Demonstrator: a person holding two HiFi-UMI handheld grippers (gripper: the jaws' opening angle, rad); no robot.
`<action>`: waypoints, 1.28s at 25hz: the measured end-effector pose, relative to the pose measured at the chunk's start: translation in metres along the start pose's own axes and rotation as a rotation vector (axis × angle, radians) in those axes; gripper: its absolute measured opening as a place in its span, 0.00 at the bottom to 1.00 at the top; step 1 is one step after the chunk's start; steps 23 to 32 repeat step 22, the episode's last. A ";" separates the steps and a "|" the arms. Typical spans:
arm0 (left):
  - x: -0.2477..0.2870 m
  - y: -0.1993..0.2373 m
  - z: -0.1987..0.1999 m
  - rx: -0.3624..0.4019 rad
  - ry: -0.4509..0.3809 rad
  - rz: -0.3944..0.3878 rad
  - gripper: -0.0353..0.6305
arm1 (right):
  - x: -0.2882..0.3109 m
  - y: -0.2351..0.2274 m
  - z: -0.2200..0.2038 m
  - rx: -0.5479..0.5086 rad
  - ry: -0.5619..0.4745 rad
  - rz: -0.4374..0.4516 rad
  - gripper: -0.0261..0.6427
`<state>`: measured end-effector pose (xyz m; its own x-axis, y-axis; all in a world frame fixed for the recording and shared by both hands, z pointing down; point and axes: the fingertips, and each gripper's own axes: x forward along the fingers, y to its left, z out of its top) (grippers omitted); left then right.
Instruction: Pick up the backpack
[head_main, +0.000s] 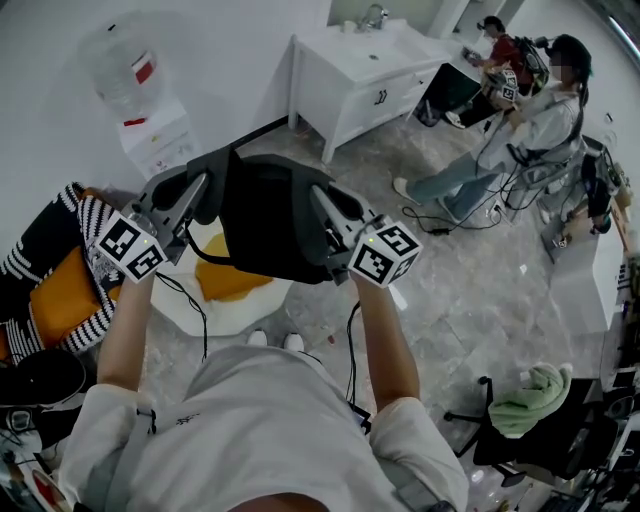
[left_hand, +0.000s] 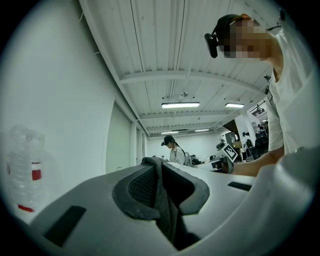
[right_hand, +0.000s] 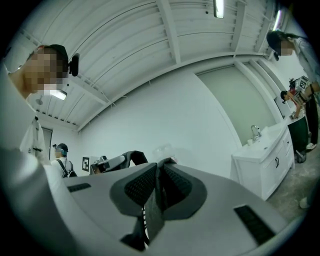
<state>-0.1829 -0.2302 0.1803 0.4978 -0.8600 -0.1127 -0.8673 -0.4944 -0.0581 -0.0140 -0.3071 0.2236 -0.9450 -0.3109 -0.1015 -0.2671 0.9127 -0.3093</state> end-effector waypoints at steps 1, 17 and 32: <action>0.002 0.002 0.002 0.005 -0.003 -0.002 0.11 | 0.002 -0.001 0.003 -0.009 0.000 0.001 0.10; 0.015 0.022 0.006 -0.001 -0.024 0.002 0.11 | 0.016 -0.010 0.022 -0.067 0.014 -0.015 0.10; 0.017 0.024 0.003 -0.012 -0.021 0.003 0.11 | 0.019 -0.012 0.021 -0.061 0.020 -0.023 0.10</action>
